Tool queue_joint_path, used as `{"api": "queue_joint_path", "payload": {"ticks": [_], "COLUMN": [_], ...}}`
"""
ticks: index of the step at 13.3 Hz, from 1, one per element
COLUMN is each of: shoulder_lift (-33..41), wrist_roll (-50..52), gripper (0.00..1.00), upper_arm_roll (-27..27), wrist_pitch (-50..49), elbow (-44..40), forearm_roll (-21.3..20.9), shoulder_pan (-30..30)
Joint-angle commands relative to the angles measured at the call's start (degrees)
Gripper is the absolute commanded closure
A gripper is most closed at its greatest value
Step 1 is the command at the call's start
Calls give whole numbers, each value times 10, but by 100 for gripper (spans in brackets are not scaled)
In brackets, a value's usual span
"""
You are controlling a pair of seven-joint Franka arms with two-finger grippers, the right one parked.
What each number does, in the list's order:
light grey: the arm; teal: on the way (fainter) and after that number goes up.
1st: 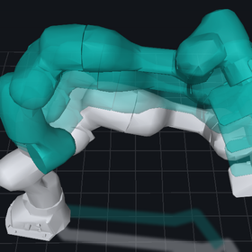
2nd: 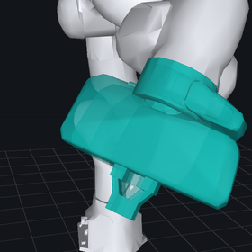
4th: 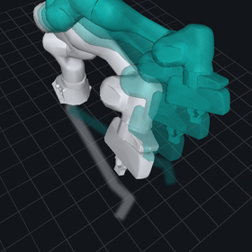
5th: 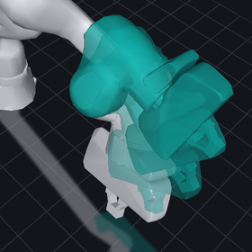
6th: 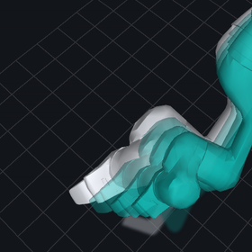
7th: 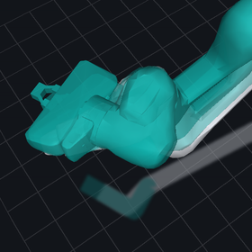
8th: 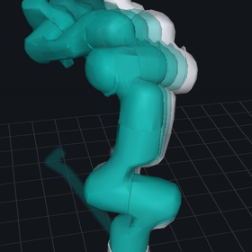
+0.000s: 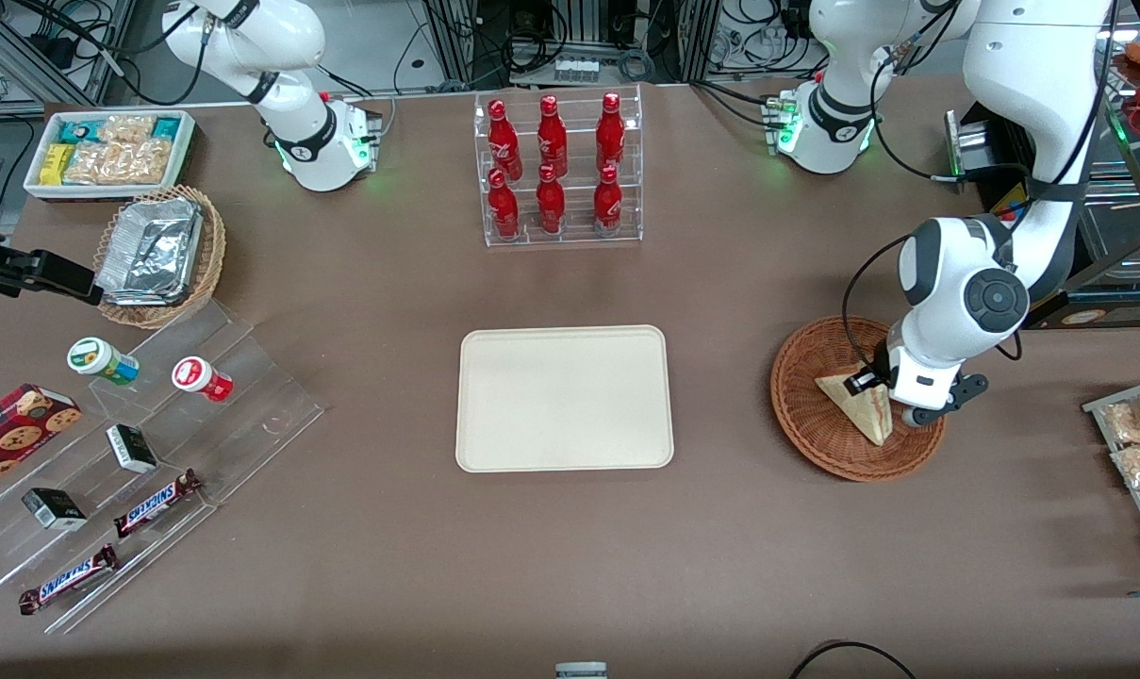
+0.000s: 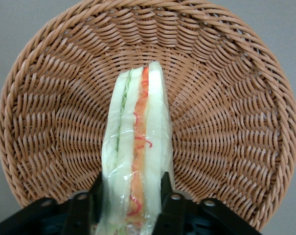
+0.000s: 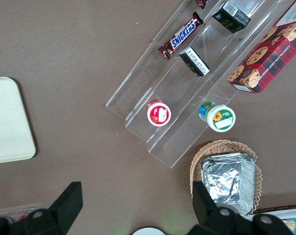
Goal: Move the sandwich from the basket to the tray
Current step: 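Lower the left gripper and close it on the wrapped sandwich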
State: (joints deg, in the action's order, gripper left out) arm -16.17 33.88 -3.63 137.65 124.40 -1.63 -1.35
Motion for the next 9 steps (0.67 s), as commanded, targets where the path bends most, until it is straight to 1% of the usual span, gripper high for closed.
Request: {"api": "queue_joint_path", "payload": {"ticks": [1, 5, 7, 9], "shoulder_lift": [4, 10, 13, 14], "wrist_roll": [10, 4, -12, -23], "gripper": [100, 100, 100, 100], "upper_arm_roll": [5, 5, 2, -1], "wrist_pitch": [2, -21, -69, -105], "elbow": [2, -14, -42, -71], "forearm_roll": [6, 0, -4, -5], "shoulder_pan": [-9, -9, -9, -22]}}
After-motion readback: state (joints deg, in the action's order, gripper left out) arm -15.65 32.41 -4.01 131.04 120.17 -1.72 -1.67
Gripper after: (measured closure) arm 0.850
